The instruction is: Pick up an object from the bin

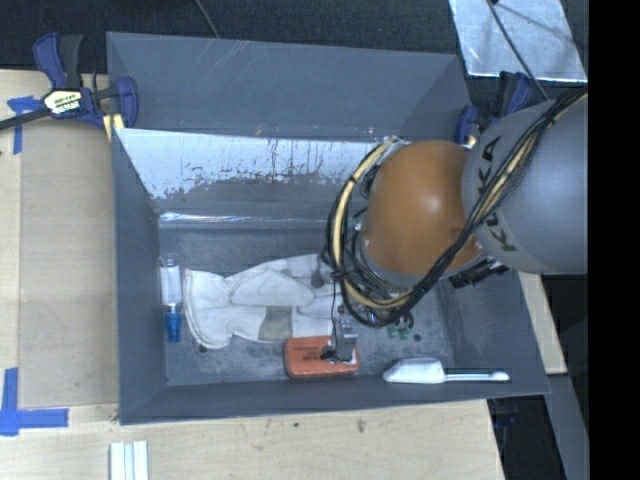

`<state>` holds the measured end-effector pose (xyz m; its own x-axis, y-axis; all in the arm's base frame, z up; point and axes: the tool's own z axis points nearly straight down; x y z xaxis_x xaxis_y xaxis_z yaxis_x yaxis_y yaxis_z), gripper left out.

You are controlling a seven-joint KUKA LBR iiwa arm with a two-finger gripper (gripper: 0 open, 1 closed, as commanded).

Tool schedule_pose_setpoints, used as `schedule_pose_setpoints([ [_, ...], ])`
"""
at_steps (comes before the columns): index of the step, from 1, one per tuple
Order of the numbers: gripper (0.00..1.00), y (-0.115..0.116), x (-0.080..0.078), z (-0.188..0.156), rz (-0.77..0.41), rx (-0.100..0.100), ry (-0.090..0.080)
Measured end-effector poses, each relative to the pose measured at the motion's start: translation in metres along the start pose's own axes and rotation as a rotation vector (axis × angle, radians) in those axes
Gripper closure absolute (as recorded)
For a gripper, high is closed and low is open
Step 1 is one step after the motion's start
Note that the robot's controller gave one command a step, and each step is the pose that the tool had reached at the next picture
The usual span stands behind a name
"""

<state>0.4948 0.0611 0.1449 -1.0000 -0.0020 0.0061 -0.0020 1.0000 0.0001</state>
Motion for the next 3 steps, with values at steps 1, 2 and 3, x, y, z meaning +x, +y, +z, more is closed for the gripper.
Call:
schedule_pose_setpoints([
  [1, 0.00, 0.000, -0.002, -0.004, 0.003, -0.001, -0.008],
  [2, 0.00, -0.013, 0.000, 0.041, -0.203, 0.000, -0.017],
  [3, 0.00, -0.005, -0.059, 0.073, -0.290, 0.002, -0.005],
])
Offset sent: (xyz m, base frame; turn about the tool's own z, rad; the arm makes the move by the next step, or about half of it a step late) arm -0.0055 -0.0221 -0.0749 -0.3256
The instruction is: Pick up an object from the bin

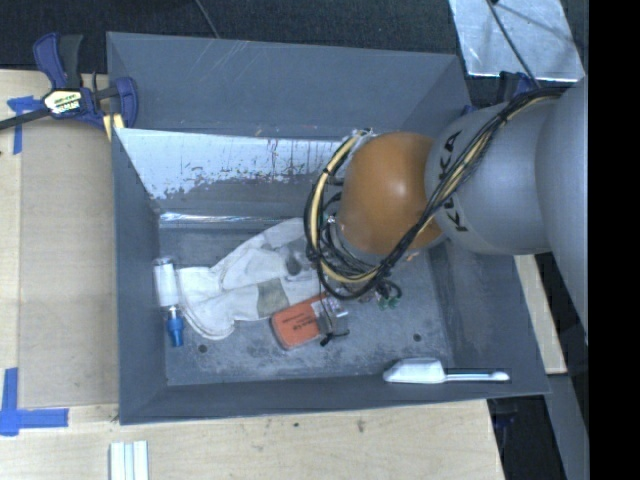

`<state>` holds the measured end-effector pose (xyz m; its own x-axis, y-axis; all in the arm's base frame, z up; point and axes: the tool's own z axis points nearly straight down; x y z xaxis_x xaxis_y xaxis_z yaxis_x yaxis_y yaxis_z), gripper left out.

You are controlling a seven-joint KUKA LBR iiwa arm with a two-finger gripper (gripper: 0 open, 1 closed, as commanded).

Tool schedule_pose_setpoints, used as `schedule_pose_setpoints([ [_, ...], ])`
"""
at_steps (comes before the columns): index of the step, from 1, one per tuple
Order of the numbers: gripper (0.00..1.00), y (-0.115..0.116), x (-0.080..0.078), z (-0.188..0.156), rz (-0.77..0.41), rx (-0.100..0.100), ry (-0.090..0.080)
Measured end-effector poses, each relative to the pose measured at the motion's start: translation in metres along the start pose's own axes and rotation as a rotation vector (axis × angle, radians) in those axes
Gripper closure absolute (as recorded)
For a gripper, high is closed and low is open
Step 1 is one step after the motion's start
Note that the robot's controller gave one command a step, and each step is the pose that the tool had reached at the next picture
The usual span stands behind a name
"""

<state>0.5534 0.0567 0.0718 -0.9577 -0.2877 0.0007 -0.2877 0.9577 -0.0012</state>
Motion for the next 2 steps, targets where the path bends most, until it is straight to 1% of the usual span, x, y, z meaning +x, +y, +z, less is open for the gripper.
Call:
schedule_pose_setpoints([
  [1, 0.00, 0.004, 0.046, -0.001, -0.266, 0.002, -0.016],
  [2, 0.00, 0.030, 0.015, 0.000, -0.054, 0.002, 0.002],
])
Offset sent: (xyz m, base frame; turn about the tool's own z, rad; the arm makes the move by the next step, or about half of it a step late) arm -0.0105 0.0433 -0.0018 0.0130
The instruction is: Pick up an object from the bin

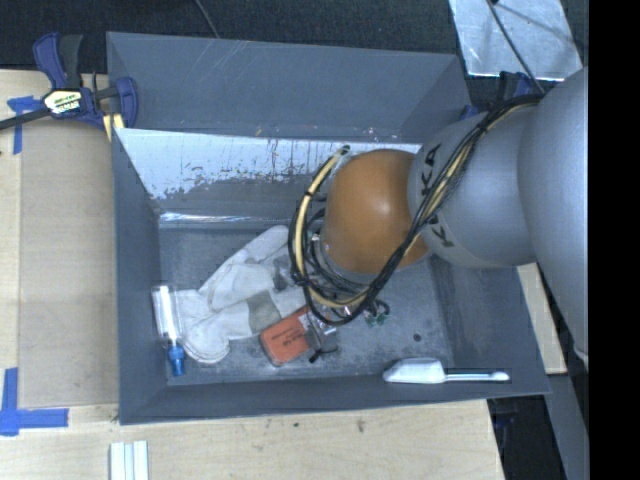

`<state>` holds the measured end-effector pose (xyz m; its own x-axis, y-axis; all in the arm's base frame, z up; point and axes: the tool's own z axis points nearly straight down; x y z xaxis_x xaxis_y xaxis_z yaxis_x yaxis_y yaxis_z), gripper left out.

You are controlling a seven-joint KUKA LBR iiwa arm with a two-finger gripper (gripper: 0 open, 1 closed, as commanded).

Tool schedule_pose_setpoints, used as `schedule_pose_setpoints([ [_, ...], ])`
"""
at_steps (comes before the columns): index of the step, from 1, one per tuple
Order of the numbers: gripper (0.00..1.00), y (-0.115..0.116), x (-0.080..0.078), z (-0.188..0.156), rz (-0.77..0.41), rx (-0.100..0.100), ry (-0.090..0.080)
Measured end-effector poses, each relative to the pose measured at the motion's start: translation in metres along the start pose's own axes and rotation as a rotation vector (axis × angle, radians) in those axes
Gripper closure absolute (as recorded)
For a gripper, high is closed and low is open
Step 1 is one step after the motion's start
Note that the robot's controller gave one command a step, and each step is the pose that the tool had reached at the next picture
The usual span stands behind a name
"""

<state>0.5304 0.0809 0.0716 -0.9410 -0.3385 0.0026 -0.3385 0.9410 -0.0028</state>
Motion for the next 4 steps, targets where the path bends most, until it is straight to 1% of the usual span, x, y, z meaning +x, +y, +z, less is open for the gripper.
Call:
schedule_pose_setpoints([
  [1, 1.00, 0.001, 0.022, -0.005, -0.627, 0.008, -0.038],
  [2, 1.00, -0.001, 0.025, -0.006, -0.726, 0.012, -0.044],
  [3, 1.00, -0.001, 0.025, -0.011, -0.769, 0.012, -0.041],
  [4, 1.00, 0.000, 0.025, -0.027, -0.751, 0.007, -0.030],
])
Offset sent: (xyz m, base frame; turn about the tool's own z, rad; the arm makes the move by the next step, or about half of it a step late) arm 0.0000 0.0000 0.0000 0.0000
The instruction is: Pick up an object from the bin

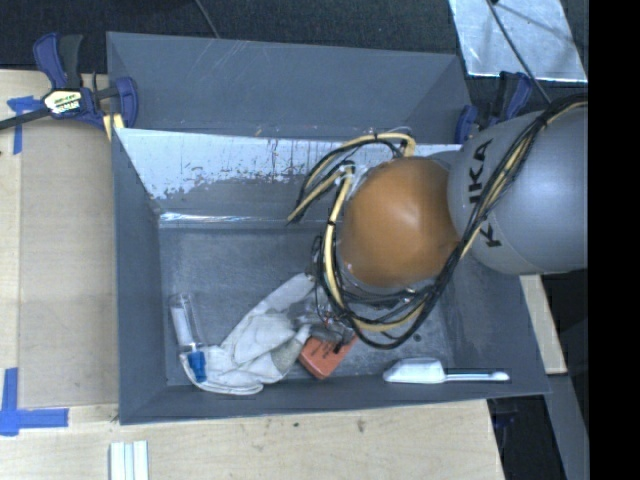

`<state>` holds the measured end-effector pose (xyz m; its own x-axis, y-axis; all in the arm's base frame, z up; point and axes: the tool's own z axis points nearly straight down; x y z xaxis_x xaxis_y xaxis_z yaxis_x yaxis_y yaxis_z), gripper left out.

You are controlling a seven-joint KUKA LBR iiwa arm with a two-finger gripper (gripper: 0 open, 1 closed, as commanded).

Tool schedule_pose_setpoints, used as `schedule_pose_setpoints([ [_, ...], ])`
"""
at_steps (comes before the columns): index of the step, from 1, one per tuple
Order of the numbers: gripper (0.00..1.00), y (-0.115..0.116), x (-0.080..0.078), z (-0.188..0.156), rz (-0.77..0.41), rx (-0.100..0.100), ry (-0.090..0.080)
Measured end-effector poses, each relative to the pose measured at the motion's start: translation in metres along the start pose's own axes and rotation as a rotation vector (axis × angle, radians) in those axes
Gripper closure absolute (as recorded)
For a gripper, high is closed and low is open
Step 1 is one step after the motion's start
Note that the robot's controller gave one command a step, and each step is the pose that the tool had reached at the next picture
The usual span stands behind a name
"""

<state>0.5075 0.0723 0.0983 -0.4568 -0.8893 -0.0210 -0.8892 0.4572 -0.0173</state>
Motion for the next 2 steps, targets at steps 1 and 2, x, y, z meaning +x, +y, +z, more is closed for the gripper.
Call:
schedule_pose_setpoints([
  [1, 1.00, 0.002, 0.002, -0.015, 0.039, -0.012, 0.015],
  [2, 1.00, 0.002, 0.003, -0.028, 0.052, -0.015, 0.018],
])
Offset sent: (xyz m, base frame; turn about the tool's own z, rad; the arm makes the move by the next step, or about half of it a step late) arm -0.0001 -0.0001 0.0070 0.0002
